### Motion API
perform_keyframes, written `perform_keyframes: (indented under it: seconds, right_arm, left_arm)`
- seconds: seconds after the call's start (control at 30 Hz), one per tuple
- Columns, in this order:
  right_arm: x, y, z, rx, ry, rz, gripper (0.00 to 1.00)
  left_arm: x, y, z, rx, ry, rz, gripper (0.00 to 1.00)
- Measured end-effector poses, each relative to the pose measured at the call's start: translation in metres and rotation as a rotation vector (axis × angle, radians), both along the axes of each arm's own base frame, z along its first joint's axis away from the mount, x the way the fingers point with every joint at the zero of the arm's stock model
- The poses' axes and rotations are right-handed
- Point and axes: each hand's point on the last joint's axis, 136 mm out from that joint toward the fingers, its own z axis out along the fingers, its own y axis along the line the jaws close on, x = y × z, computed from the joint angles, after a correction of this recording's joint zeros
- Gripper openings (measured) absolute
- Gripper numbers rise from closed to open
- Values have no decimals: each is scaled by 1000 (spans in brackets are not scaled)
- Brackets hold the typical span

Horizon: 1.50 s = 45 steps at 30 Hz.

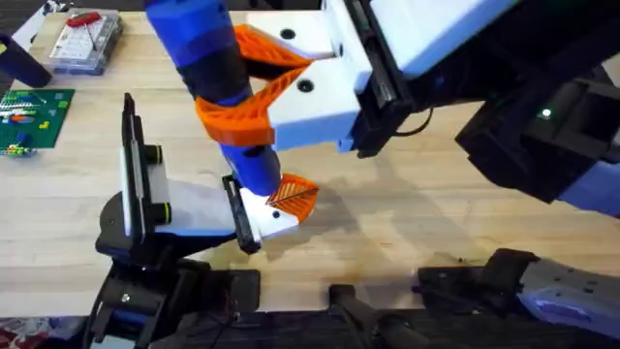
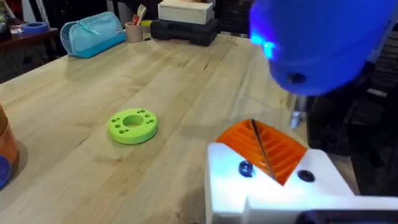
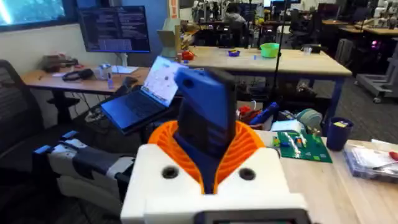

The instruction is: Pick up the gripper from the table and insert it into the empty holder that is missing its gripper. Then pick up a screw, insert it into the mounting hole, and use the screwdriver to tighten it. Finally, clean up the table by picking up the vegetable and placing it into the bucket.

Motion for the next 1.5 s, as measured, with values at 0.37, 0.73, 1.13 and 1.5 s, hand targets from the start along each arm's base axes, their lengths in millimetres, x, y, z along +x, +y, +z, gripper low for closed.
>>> perform_keyframes:
  seconds: [0.37,0.73,1.13,1.5]
  right_arm:
    - [0,0,-5,1,-44,-7,59]
    - [0,1,-16,-14,-43,-9,58]
    - [-4,2,-17,-8,-78,-2,59]
    - [-3,3,-18,-9,-90,-4,57]
  left_arm:
    - [0,0,0,0,0,0,15]
    - [0,0,0,0,0,0,15]
    - [0,0,0,0,0,0,15]
    - [0,0,0,0,0,0,15]
